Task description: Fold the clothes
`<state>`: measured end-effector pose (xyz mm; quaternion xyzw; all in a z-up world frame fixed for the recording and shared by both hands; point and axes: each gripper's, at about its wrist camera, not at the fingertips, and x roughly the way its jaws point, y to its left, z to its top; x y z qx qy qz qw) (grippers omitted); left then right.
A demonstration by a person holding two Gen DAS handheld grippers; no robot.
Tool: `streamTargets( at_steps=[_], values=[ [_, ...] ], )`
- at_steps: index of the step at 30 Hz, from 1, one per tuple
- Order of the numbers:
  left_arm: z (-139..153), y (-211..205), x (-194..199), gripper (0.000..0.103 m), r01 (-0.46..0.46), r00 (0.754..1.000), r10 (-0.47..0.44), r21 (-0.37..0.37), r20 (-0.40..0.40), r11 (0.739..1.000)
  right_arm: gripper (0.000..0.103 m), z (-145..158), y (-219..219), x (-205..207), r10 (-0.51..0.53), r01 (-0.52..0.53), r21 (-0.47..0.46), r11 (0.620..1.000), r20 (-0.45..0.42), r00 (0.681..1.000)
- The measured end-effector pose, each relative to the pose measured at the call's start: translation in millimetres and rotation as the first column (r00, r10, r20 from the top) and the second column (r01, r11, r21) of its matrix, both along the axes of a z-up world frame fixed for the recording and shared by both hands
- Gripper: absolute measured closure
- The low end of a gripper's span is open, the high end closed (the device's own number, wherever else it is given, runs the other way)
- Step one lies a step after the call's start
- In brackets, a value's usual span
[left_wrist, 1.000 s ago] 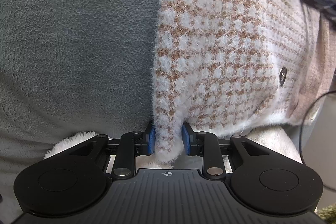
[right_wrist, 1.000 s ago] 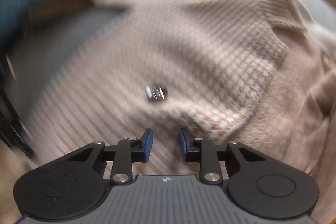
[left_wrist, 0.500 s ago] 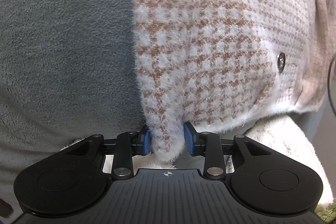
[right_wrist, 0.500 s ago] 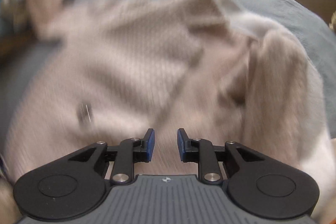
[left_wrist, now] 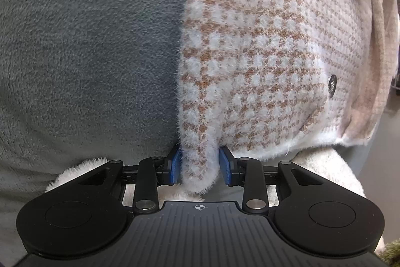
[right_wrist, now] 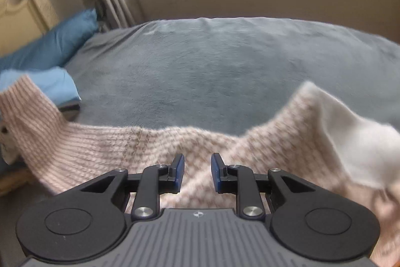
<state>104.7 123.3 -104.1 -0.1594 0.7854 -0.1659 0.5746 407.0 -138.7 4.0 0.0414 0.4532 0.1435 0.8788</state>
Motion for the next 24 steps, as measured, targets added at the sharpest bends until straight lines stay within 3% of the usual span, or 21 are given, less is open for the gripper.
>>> streamTargets(
  at_steps=[4, 6, 8, 11, 13, 14, 15, 19, 21, 23, 24],
  values=[
    [-40, 6, -13, 0.071, -0.018, 1.0, 0.018, -0.018, 0.003, 1.0, 0.078, -14, 6, 22, -0.026, 0.026, 0.005, 1.0, -0.041, 0.999],
    [-62, 10, -19, 0.071, -0.026, 1.0, 0.026, -0.027, 0.005, 0.999, 0.076, -21, -1, 41, -0.105, 0.118, 0.081, 0.99, -0.148, 0.983],
    [-83, 13, -25, 0.071, -0.034, 0.999, 0.035, -0.036, 0.007, 0.999, 0.063, -27, -7, 59, -0.173, 0.216, 0.146, 0.966, -0.258, 0.95],
    [-90, 20, -30, 0.071, -0.054, 0.999, 0.054, -0.05, 0.0, 0.997, 0.059, -37, -15, 85, -0.264, 0.375, 0.205, 0.904, -0.425, 0.866],
    [-92, 25, -32, 0.071, -0.068, 0.998, 0.068, -0.06, -0.006, 0.996, 0.053, -44, -17, 95, -0.345, 0.501, 0.182, 0.846, -0.529, 0.775],
    [-93, 28, -33, 0.071, -0.075, 0.997, 0.075, -0.064, -0.008, 0.995, 0.043, -48, -18, 100, -0.382, 0.552, 0.153, 0.82, -0.571, 0.727],
    [-94, 30, -34, 0.071, -0.082, 0.997, 0.082, -0.069, -0.011, 0.994, 0.04, -52, -16, 105, -0.415, 0.587, 0.114, 0.802, -0.601, 0.683],
    [-97, 41, -39, 0.071, -0.11, 0.994, 0.109, -0.088, -0.023, 0.99, 0.038, -67, -4, 125, -0.522, 0.677, -0.031, 0.735, -0.664, 0.536],
    [-114, 43, -39, 0.071, -0.123, 0.992, 0.121, -0.101, -0.03, 0.987, 0.033, -74, 5, 134, -0.565, 0.689, -0.1, 0.718, -0.662, 0.493],
    [-135, 46, -39, 0.071, -0.136, 0.99, 0.133, -0.115, -0.037, 0.984, 0.02, -81, 18, 141, -0.597, 0.689, -0.152, 0.708, -0.65, 0.47],
    [-145, 47, -39, 0.071, -0.143, 0.989, 0.139, -0.122, -0.041, 0.982, 0.018, -84, 26, 143, -0.609, 0.679, -0.18, 0.712, -0.639, 0.469]
  ],
)
